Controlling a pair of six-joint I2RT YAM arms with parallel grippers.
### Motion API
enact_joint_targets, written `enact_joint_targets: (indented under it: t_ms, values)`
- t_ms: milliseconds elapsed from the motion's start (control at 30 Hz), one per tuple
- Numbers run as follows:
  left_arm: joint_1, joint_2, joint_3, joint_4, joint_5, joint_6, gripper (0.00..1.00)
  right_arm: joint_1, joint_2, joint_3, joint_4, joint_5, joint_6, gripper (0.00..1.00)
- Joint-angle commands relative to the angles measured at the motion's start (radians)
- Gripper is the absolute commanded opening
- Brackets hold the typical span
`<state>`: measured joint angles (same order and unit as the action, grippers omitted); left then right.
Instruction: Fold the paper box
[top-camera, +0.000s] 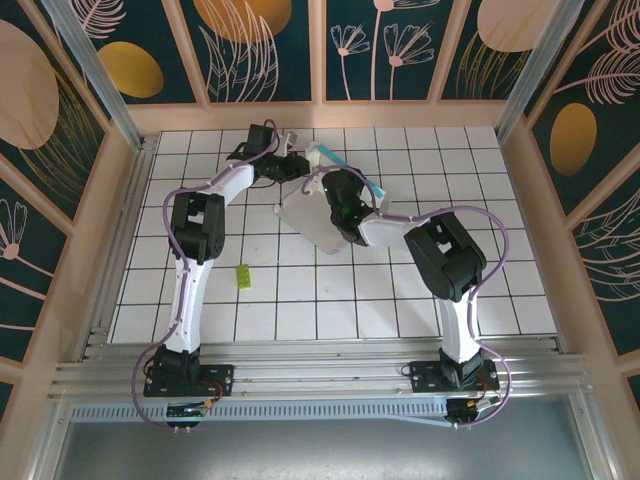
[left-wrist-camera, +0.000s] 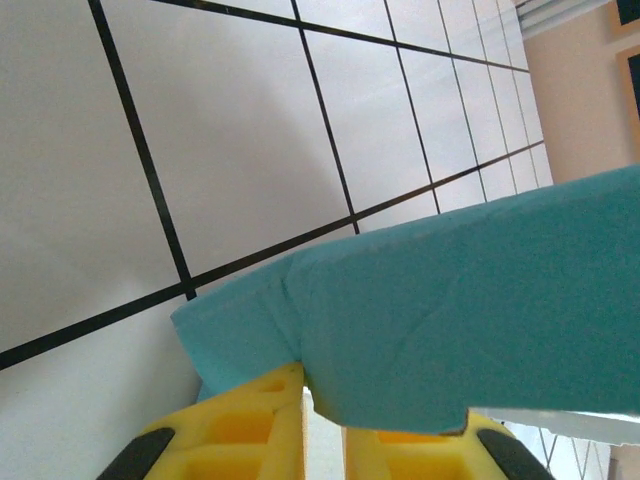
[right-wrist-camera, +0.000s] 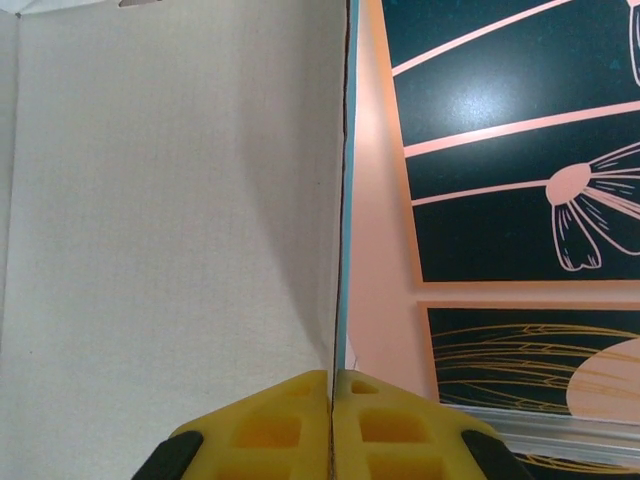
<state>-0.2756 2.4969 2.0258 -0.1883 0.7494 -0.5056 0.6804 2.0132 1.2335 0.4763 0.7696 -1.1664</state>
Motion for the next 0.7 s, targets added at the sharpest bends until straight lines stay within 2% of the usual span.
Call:
enact_joint_targets:
  t_ms: [0,133,233,367,467,600,667]
  values:
    - [-0.045,-0.057,-0.017,0.118,0.131,-0.014,0.14,0.016,0.029,0.009,-0.153,-0.143,0.091,0.08]
    - [-0.046,-0.109,-0.059,0.082,0.076,0.065,0.13,-0.019,0.000,0.073,-0.322,-0.240,0.221,0.08]
    - [-0.046,-0.095,-0.027,0.043,0.081,0.090,0.12,-0.048,0.010,0.140,-0.449,-0.325,0.292,0.08]
    - [-0.045,-0.069,0.022,-0.019,0.035,0.129,0.12,-0.101,0.039,0.238,-0.598,-0.443,0.379,0.07]
    - [-0.045,-0.061,0.042,-0.036,0.004,0.157,0.12,-0.127,0.051,0.282,-0.644,-0.501,0.411,0.07]
    - [-0.046,-0.047,0.081,-0.068,-0.047,0.186,0.12,-0.128,0.066,0.319,-0.659,-0.512,0.406,0.07]
    - [-0.045,-0.051,0.081,-0.065,-0.070,0.194,0.17,-0.162,0.075,0.339,-0.674,-0.520,0.409,0.07]
